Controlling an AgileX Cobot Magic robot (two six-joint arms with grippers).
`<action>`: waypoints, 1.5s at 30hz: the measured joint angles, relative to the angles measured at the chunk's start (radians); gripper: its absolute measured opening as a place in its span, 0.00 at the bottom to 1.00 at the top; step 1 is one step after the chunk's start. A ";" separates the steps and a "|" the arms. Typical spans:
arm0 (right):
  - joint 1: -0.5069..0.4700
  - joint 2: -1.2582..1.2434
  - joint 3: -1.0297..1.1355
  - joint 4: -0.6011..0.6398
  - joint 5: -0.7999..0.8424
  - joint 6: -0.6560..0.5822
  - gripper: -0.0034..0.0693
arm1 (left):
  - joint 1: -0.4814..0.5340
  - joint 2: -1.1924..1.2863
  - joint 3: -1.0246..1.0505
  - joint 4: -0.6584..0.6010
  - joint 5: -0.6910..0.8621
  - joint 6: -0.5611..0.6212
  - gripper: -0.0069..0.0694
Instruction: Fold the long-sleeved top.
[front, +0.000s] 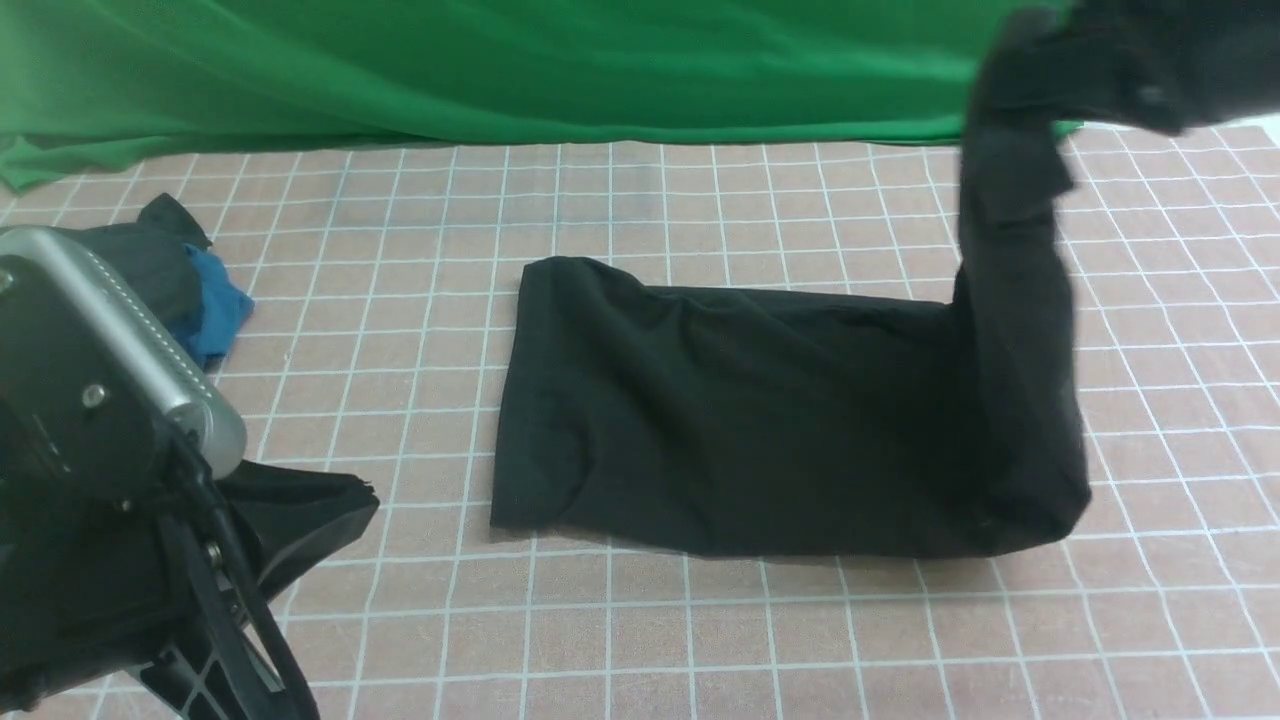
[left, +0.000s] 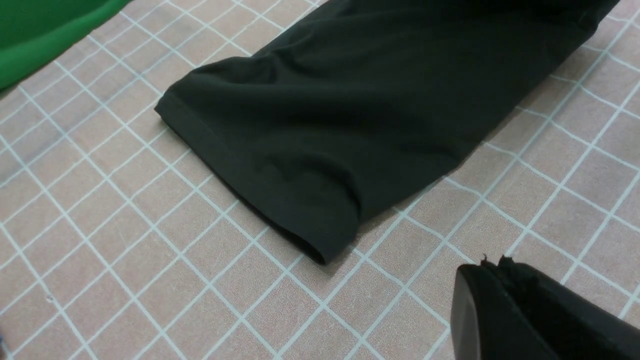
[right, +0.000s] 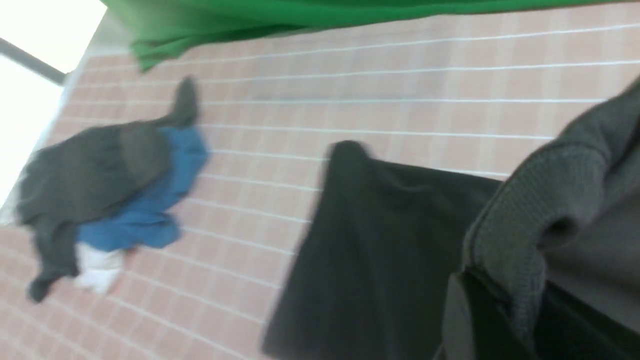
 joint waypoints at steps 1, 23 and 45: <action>0.022 0.018 -0.015 0.007 -0.009 -0.002 0.18 | 0.000 0.000 0.000 0.000 -0.001 0.000 0.11; 0.398 0.519 -0.333 0.097 -0.140 0.064 0.47 | 0.000 0.000 0.000 0.008 -0.005 0.000 0.11; 0.342 0.301 -0.176 -0.708 0.123 0.321 0.28 | 0.009 0.256 -0.009 0.108 -0.029 -0.287 0.12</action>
